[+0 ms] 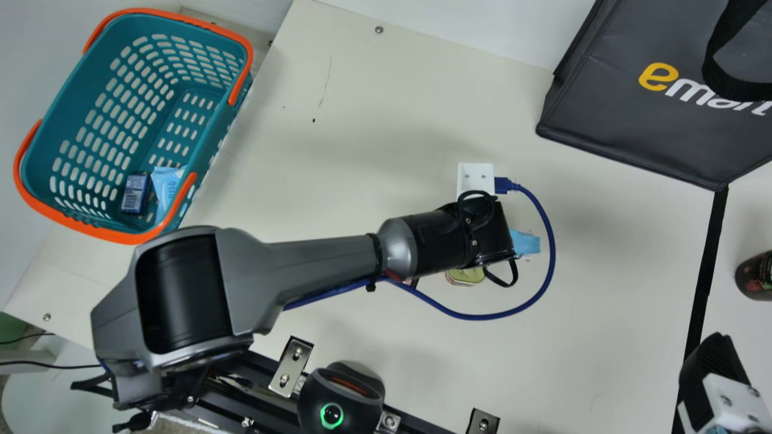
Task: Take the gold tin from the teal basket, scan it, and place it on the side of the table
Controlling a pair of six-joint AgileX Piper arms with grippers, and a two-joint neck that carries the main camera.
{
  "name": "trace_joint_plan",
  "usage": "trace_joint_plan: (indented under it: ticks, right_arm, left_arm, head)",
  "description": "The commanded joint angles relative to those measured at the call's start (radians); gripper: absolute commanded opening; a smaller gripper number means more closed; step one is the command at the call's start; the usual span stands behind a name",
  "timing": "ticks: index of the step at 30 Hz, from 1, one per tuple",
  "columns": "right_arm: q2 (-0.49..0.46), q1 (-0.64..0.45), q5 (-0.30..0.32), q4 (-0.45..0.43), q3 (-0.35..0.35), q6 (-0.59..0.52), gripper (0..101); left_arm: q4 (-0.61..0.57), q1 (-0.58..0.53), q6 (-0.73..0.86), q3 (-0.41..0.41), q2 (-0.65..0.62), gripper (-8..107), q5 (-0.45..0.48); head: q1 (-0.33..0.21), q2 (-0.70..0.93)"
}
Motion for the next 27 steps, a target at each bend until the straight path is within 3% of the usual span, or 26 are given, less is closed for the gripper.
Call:
trace_joint_plan:
  ticks: [1,16,27]
  right_arm:
    - [0.0,0.0,0.0,0.0,0.0,0.0,95]
    - [0.0,0.0,0.0,0.0,0.0,0.0,95]
    - [0.0,0.0,0.0,0.0,0.0,0.0,95]
  left_arm:
    - [0.002,-0.001,0.001,0.001,-0.005,90,-0.002]
    - [-0.007,-0.008,0.042,0.032,-0.076,90,-0.016]
    - [-0.158,0.054,0.317,0.206,-0.337,90,-0.095]
  head:
    - [-0.029,0.002]
    - [-0.029,0.002]
    - [-0.029,0.002]
